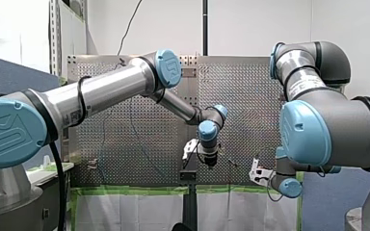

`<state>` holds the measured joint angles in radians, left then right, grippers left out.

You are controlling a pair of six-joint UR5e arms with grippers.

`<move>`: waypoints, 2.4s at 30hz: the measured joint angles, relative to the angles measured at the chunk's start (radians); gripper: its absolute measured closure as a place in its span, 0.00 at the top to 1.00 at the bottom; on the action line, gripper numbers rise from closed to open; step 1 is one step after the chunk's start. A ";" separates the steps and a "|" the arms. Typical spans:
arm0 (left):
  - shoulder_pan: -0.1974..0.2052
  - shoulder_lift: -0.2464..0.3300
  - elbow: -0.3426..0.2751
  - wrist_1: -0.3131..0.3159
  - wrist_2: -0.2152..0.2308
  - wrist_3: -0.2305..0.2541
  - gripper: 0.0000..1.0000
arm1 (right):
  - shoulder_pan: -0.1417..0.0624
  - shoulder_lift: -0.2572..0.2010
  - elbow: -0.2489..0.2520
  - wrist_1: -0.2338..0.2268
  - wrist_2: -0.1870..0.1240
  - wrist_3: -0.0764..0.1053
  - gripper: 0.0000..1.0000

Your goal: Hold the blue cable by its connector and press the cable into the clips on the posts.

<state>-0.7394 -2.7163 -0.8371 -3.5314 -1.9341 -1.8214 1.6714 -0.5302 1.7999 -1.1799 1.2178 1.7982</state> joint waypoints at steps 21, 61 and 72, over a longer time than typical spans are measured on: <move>0.004 -0.001 -0.026 -0.186 0.104 -0.011 0.99 | 0.002 0.000 -0.001 -0.002 -0.001 -0.002 0.00; 0.021 -0.080 0.037 -0.235 0.163 -0.252 0.99 | 0.010 0.000 -0.001 0.000 -0.001 -0.005 0.00; 0.034 -0.126 -0.019 -0.183 0.161 -0.246 0.99 | 0.010 0.000 -0.001 0.000 -0.001 -0.005 0.00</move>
<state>-0.7051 -2.8423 -0.8564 -3.7145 -1.7730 -2.0670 1.6818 -0.5303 1.7986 -1.1800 1.2166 1.7935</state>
